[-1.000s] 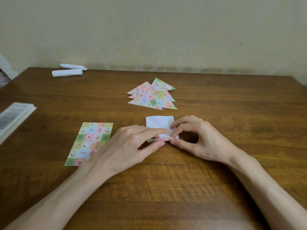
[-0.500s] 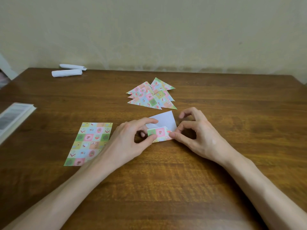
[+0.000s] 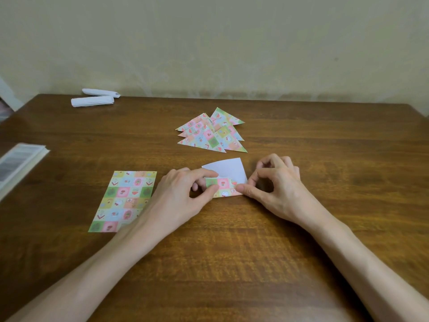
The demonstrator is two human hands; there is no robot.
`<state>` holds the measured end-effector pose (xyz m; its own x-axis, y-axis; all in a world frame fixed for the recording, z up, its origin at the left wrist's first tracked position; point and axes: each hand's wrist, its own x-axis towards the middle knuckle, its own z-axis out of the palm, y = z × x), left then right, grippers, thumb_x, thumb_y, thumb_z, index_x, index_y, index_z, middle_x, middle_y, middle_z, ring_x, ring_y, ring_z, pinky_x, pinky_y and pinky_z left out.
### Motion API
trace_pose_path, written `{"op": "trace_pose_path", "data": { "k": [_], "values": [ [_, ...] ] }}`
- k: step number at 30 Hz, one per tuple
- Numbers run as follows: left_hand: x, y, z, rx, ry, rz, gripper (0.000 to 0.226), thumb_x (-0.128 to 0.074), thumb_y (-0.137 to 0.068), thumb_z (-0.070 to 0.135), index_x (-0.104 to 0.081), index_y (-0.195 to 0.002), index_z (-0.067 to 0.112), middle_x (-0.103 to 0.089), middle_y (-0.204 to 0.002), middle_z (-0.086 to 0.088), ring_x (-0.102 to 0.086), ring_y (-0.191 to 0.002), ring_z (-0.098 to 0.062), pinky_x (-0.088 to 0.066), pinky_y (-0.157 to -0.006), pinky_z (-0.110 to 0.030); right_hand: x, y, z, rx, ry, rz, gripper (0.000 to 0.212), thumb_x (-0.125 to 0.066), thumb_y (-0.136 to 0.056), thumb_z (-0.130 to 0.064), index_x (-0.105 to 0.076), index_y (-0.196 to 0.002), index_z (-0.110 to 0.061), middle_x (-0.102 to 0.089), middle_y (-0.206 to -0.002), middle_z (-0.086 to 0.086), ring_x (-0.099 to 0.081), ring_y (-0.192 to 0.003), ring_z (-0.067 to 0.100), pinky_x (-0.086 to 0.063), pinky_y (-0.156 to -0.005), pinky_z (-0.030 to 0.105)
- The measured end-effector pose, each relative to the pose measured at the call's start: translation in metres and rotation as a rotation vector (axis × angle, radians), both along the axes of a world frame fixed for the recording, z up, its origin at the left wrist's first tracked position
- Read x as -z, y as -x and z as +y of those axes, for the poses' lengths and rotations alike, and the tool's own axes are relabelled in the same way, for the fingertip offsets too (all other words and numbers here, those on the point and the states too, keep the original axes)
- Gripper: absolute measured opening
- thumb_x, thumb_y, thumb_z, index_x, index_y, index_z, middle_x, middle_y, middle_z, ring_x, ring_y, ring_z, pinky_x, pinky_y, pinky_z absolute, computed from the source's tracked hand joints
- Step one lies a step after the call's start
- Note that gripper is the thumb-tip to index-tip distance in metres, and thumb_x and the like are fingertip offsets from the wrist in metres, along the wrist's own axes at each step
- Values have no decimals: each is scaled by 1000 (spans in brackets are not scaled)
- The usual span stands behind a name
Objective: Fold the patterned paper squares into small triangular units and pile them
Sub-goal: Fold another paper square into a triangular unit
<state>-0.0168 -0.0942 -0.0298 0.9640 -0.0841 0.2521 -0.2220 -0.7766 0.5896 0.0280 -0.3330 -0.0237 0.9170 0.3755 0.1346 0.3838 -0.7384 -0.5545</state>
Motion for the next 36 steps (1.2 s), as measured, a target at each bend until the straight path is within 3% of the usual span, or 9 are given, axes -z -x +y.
{"op": "trace_pose_path", "data": {
  "k": [4, 13, 31, 33, 36],
  "values": [
    [0, 2, -1, -7, -33, -31, 34, -69, -92, 44, -72, -125, 35, -60, -71, 24, -57, -85, -2, -37, -93, -27, 0, 1, 3, 35, 21, 8, 39, -61, -73, -77, -66, -70, -39, -47, -103, -17, -37, -106, 9, -27, -88, 30],
    [1, 2, -2, 13, -90, -83, 31, -67, -94, 40, -74, -123, 30, -59, -71, 22, -53, -80, -1, -35, -86, -28, 1, 2, 11, 100, 86, -25, 33, -66, -81, -69, -55, -64, -43, -43, -103, -17, -34, -104, 9, -26, -89, 32],
    [2, 1, 1, -8, -72, -63, 28, -71, -89, 42, -76, -116, 36, -60, -70, 21, -52, -80, 5, -40, -86, -31, -5, 3, 14, 145, 87, 59, 32, -74, -81, -64, -64, -69, -36, -43, -102, -18, -36, -110, 9, -26, -91, 32],
    [2, 1, 0, -2, -80, -70, 29, -69, -88, 44, -76, -115, 36, -59, -74, 21, -51, -82, 2, -44, -87, -32, -5, 3, 15, 150, 86, 57, 32, -73, -81, -64, -65, -70, -35, -43, -102, -18, -36, -109, 9, -26, -91, 32],
    [2, 0, 2, 4, -112, -102, 31, -69, -87, 46, -78, -113, 34, -57, -97, 18, -51, -94, -5, -46, -87, -30, -5, 3, 15, 151, 88, 64, 32, -73, -81, -64, -66, -71, -35, -43, -103, -17, -35, -110, 9, -26, -92, 32]
  ]
}}
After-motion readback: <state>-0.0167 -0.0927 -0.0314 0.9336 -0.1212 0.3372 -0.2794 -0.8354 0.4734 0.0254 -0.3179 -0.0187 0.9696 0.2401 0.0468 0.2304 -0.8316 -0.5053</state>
